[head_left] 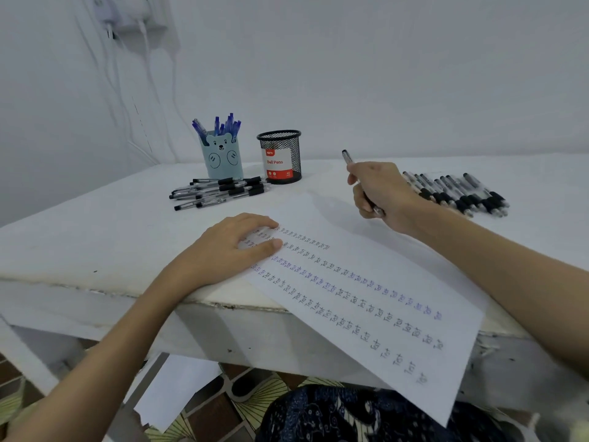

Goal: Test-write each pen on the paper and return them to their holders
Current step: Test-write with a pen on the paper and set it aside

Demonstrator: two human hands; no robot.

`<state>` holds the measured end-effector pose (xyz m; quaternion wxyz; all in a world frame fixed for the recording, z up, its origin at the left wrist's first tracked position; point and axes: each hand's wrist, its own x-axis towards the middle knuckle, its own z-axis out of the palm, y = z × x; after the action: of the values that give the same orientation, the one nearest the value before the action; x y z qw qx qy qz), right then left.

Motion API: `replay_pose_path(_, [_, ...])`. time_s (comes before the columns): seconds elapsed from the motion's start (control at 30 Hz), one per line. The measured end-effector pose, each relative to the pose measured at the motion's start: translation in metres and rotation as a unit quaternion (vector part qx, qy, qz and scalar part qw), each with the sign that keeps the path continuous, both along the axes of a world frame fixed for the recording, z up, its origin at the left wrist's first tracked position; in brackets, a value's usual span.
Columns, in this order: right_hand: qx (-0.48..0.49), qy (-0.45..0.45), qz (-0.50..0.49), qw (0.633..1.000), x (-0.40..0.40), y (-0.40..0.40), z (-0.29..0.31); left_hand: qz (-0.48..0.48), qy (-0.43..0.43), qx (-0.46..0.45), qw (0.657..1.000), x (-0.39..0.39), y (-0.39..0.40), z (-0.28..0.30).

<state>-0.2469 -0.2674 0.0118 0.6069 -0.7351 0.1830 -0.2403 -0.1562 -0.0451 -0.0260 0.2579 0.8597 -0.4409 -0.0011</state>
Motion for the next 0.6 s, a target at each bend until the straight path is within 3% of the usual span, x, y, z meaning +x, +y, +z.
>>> replay_pose_path(0.23, [-0.212,0.047,-0.034,0.976,-0.005,-0.014,-0.003,0.001,0.018,-0.015,1.0,-0.008,0.002,0.004])
replay_pose_path(0.4, [-0.423,0.165,-0.062,0.889,-0.006,-0.032,-0.012,0.05,0.018,-0.01,0.999,-0.002,0.004,0.003])
replay_pose_path(0.5, [-0.471,0.181,-0.066,0.861,-0.006,-0.034,-0.013,0.088,-0.005,-0.005,0.996,0.001,0.004,0.002])
replay_pose_path(0.6, [-0.462,0.179,-0.064,0.866,-0.009,-0.034,-0.011,0.096,-0.02,-0.004,0.995,0.002,0.004,0.0])
